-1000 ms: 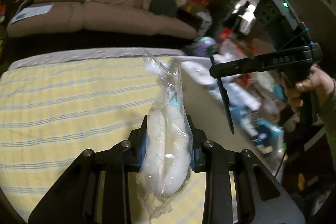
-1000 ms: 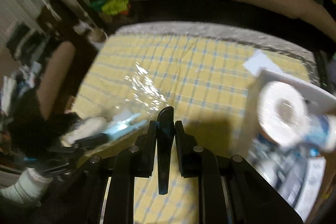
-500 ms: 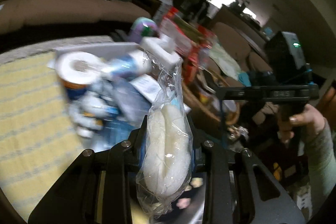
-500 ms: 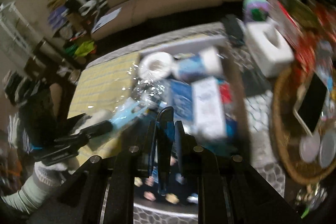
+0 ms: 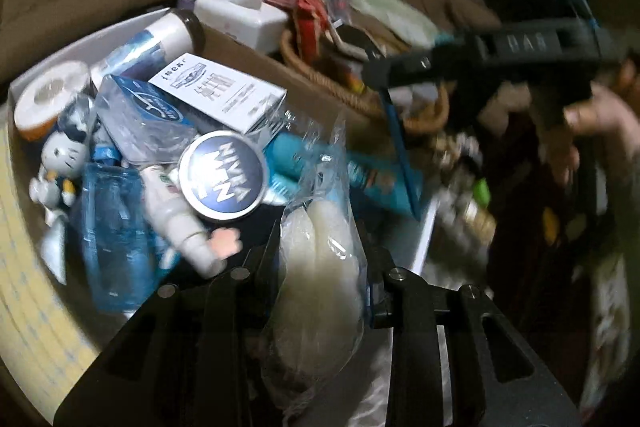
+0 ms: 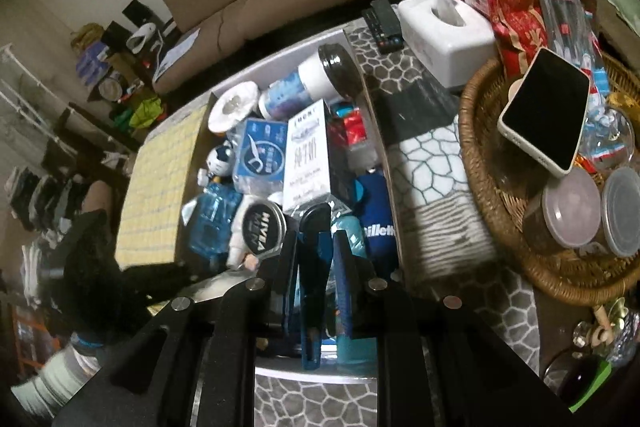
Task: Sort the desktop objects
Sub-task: 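Carry the bag and pen over the cardboard box with both tools, then lower the bag and pen into the box and open both tools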
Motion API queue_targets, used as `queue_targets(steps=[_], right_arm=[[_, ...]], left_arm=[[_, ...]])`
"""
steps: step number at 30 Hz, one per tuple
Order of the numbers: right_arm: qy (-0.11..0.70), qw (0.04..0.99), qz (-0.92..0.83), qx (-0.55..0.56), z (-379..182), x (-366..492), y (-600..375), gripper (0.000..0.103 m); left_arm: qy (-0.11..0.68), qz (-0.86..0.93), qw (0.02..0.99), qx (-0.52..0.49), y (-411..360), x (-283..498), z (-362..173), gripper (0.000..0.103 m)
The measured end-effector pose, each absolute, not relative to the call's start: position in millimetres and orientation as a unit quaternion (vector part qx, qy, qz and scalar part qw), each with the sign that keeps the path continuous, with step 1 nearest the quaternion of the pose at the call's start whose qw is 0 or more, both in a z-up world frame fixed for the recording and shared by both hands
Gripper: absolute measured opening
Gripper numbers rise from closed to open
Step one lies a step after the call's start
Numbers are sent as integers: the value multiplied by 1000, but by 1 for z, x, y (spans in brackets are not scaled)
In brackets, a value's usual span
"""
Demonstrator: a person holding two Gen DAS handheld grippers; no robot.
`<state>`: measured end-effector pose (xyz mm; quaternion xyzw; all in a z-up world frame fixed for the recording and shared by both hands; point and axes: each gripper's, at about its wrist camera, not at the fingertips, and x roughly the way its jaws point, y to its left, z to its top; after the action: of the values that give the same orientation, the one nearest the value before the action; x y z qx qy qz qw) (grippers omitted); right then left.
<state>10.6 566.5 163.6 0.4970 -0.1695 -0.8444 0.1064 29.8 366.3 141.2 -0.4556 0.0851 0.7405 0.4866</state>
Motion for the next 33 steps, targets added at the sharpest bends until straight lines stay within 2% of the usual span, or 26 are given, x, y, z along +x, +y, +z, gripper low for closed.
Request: queue_targets(steps=[5,6,7,9,10,12,16,20,24,27,29,31,33], right_arm=[[-161,122,-843,499,159,0,547,16],[-153,125,-844,498,162,-2,542,16],[-144,127,-847,496,166,-6,536,16],[-144,130,-850,490,174,-12,530,16],[-152,132,-853,482,180,-16,529,16],[-180,138,-855,467,186,-21,528,16],[-262,137,-850,436,179,-35,528,16],[-367,127,-815,430,136,-44,522,17],[-318,104,-818,468,112,-46,494,18],[-246,76,-838,481,116,-45,479,25],[-219,77,-846,481,121,-43,474,50],[-189,66,-857,474,131,-39,470,58],[-173,60,-871,456,146,-32,470,62]], left_arm=[[154,694,528,-465,357,28,135,31],[165,694,527,-462,354,29,134,38],[169,702,521,-456,350,30,136,51],[144,721,511,-446,339,27,143,66],[120,729,510,-440,333,25,147,73],[64,745,508,-428,313,20,158,78],[-21,775,477,-414,274,11,165,80],[-42,784,453,-423,254,5,157,81],[-22,787,440,-432,247,8,151,82],[-22,788,438,-433,244,13,150,83],[-15,792,434,-430,244,18,150,87],[-4,796,430,-425,244,21,154,93],[5,802,425,-420,244,28,158,97]])
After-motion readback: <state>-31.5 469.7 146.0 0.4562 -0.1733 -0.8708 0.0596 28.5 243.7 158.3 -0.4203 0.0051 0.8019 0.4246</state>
